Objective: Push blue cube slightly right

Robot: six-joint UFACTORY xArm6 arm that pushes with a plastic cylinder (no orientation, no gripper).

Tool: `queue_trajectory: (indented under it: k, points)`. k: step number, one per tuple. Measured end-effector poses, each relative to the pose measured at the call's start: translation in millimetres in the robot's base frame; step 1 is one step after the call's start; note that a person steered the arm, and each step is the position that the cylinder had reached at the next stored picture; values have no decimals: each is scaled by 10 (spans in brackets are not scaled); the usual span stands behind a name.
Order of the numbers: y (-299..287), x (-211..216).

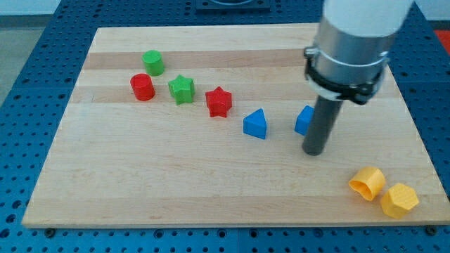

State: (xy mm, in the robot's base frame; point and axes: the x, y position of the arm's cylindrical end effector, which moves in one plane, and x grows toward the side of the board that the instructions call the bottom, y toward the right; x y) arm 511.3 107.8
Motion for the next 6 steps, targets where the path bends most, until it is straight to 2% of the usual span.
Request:
queue_trajectory:
  k: [1, 2, 3, 4, 5, 6]
  points:
    - [-20, -173]
    - [369, -472]
    - [273, -466]
    - [-74, -462]
    - [-39, -847]
    - [768, -840]
